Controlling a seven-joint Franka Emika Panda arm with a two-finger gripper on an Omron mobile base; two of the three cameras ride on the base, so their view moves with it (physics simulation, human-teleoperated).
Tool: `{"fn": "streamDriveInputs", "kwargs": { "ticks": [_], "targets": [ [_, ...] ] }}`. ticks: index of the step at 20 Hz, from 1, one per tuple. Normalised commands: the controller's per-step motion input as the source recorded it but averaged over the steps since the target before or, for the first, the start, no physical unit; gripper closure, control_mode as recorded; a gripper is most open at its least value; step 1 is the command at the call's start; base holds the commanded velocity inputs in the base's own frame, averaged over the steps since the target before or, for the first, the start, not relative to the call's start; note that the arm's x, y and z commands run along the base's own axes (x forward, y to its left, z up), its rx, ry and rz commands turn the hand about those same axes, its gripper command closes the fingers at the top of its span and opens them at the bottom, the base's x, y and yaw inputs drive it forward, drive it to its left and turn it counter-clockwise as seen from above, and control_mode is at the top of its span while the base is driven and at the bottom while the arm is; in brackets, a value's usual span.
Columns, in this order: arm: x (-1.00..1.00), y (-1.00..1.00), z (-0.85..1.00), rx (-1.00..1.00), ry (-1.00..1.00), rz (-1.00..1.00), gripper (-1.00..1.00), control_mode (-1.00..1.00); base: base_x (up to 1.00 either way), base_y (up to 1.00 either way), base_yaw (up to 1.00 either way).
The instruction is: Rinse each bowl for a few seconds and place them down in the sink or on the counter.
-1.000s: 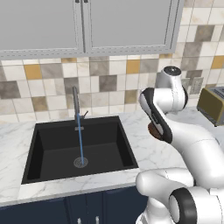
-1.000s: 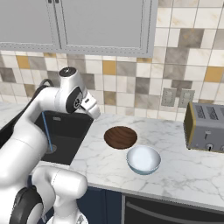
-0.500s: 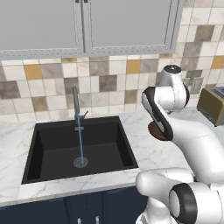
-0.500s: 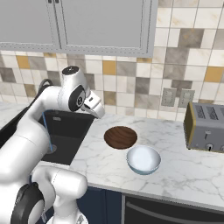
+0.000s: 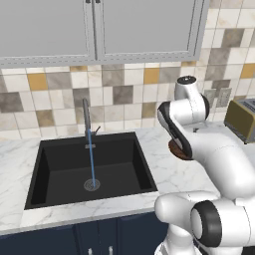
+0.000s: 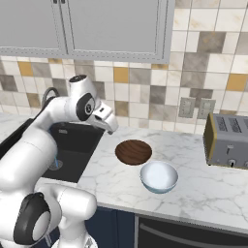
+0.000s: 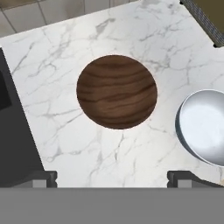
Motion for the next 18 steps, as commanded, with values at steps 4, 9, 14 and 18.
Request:
{"fn": "streamDriveInputs", "kwargs": {
  "ticks": [4, 9, 14, 18],
  "targets": [
    [0.00, -0.12, -0.20, -0.01, 0.07, 0.05, -1.00, -1.00, 0.00, 0.00, 0.00],
    [0.00, -0.05, -0.20, 0.00, 0.03, 0.09, -1.00, -1.00, 0.00, 0.00, 0.00],
    [0.00, 0.00, -0.21, -0.05, 0.02, 0.11, -1.00, -1.00, 0.00, 0.00, 0.00],
    [0.04, 0.01, -0.19, -0.11, 0.05, 0.11, -1.00, -1.00, 0.00, 0.00, 0.00]
  ]
}}
